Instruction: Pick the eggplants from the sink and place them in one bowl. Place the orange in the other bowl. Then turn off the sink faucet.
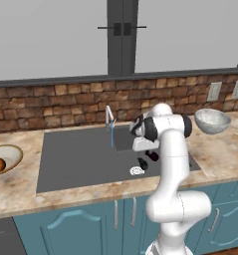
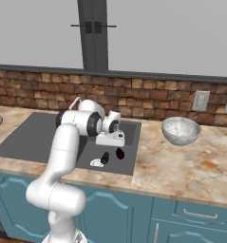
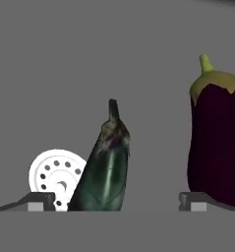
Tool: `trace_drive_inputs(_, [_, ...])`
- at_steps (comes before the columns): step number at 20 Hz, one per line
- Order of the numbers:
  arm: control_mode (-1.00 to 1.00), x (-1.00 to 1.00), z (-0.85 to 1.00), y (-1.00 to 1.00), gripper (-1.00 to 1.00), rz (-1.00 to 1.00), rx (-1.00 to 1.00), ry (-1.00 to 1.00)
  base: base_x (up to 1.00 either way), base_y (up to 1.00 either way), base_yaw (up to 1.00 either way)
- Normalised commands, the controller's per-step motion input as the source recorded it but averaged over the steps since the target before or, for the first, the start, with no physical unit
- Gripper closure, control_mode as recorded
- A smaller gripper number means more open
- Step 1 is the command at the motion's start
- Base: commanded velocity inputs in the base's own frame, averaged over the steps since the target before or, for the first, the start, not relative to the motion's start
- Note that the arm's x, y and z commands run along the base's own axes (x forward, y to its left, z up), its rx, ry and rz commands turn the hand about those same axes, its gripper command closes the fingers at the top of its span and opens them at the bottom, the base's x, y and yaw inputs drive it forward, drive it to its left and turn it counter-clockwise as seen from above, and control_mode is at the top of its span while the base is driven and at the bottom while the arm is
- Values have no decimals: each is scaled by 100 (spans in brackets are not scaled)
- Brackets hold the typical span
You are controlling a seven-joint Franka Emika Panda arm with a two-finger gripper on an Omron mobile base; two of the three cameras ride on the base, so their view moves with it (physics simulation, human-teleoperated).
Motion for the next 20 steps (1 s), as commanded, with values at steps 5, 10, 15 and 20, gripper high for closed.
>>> trace_drive_inputs(5, [-100, -7, -26, 18, -100, 4, -6, 1, 0, 0, 0])
trace_drive_inputs(10, [-100, -1, -22, 5, -100, 5, -3, 0, 0, 0, 0])
trace_drive_inputs(15, [-100, 0, -26, 0, -100, 6, -1, 0, 0, 0, 0])
trace_drive_inputs(20, [-100, 0, -24, 0, -100, 5, -1, 0, 0, 0, 0])
